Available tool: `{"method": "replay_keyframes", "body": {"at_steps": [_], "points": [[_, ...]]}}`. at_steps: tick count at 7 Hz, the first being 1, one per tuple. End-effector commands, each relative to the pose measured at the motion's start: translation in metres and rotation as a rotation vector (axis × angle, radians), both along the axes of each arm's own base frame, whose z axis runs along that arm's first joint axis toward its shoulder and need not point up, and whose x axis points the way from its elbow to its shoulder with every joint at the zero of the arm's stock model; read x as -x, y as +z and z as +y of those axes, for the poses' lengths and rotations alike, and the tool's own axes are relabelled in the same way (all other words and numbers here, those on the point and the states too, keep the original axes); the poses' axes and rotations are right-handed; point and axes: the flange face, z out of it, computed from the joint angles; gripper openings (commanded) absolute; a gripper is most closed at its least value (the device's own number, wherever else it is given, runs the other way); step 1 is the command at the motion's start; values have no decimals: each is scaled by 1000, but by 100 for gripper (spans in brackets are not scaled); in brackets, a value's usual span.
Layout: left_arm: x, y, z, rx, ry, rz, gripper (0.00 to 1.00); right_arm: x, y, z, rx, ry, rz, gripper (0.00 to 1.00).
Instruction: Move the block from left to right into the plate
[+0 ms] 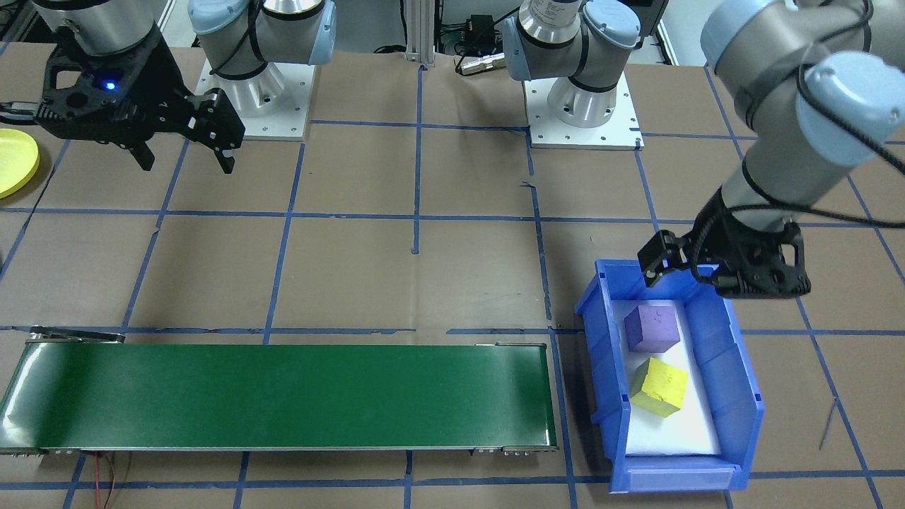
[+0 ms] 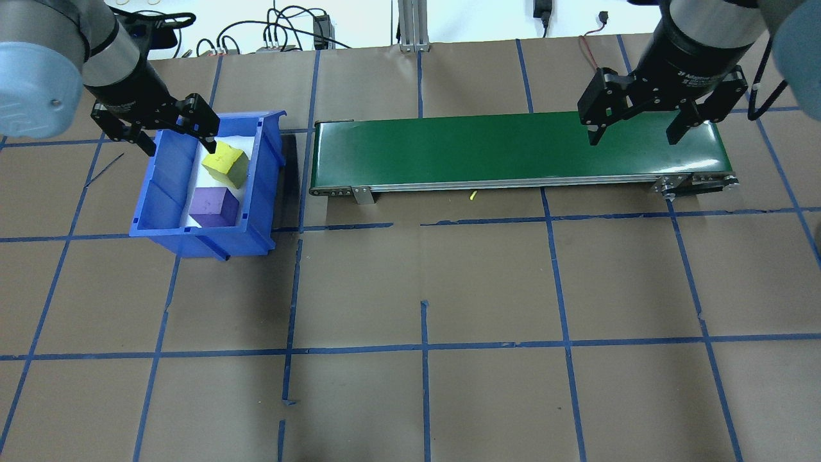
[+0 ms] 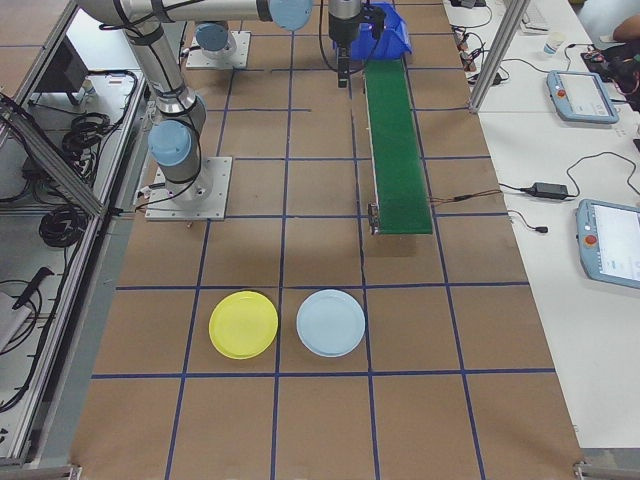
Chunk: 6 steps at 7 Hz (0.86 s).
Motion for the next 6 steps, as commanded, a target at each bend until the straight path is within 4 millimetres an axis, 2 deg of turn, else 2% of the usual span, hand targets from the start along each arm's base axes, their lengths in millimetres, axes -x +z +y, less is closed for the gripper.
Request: {"method": "replay_keyframes", "body": {"at_steps": [1, 2, 3, 4, 6], "points": [[-16, -74, -39, 9, -111, -6, 100, -28, -2, -4, 82, 36, 31, 100], [-21, -92, -42, -13, -109, 0, 100, -27, -3, -14, 86, 32, 52, 100], [-37, -104, -43, -32, -77, 9, 100, -27, 2, -21, 96, 32, 52, 100], [-40, -125, -32, -71, -47, 21, 98, -27, -4, -22, 80, 31, 51, 100], [-35, -145, -21, -100, 45, 49, 98, -28, -13, -20, 66, 37, 40, 100]]}}
